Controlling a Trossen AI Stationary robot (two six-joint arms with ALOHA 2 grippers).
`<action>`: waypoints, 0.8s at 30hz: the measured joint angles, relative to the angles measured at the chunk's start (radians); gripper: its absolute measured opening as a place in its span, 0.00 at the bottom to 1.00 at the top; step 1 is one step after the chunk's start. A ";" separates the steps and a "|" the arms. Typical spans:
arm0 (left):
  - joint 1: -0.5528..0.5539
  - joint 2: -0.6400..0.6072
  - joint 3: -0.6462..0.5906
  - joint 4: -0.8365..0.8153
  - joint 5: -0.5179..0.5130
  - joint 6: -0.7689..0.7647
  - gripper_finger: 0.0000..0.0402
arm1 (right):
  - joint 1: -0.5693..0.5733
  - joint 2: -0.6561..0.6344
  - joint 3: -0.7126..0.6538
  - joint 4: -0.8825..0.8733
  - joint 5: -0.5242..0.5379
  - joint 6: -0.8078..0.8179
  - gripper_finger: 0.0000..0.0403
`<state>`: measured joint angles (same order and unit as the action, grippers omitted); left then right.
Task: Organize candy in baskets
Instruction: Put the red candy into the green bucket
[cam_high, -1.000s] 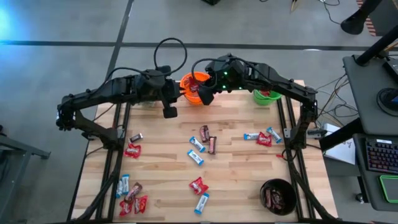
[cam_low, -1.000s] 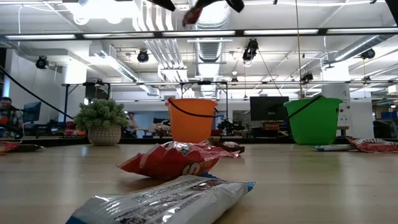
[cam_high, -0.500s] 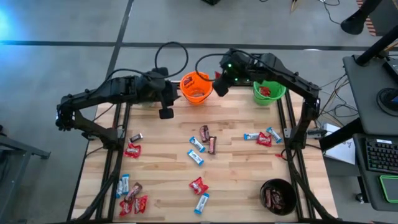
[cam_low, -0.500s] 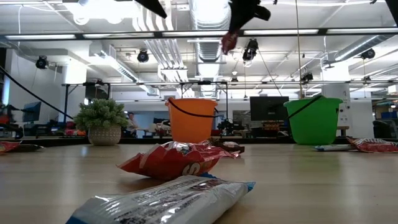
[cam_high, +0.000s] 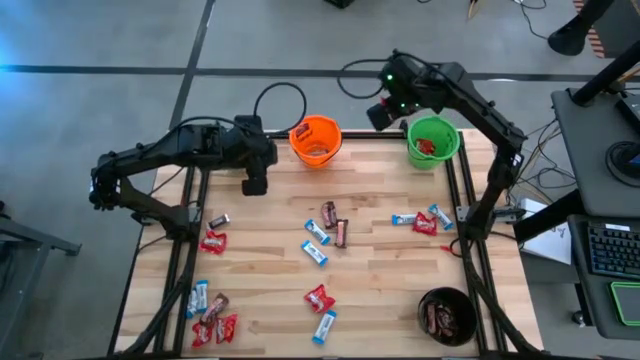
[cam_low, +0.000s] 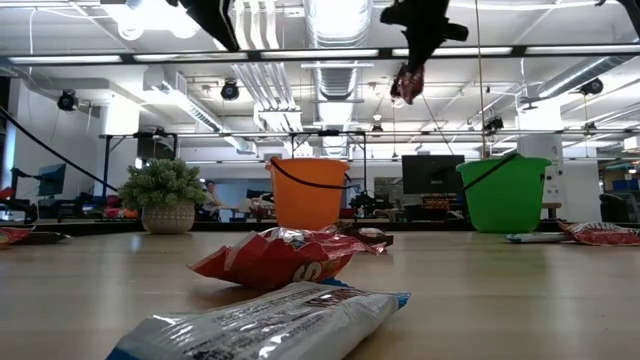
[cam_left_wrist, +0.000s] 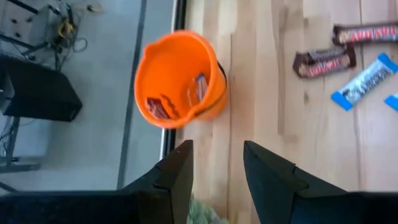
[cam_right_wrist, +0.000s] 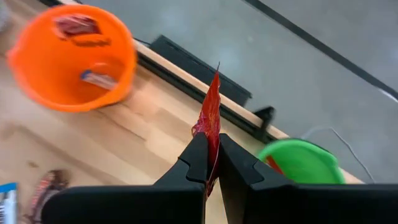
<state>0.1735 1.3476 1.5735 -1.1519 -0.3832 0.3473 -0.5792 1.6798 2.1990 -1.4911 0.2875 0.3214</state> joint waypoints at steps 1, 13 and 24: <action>0.000 0.000 0.000 -0.013 0.000 -0.003 0.31 | -0.016 -0.001 0.000 -0.015 0.001 0.000 0.03; 0.000 0.000 0.000 -0.170 0.000 -0.090 0.31 | -0.189 -0.003 -0.003 -0.080 0.001 -0.018 0.03; 0.000 -0.002 -0.001 -0.244 0.000 -0.122 0.31 | -0.277 -0.003 -0.023 -0.080 0.001 -0.018 0.03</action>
<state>0.1738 1.3456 1.5726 -1.3957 -0.3828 0.2256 -0.8567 1.6764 2.1760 -1.5709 0.2890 0.3033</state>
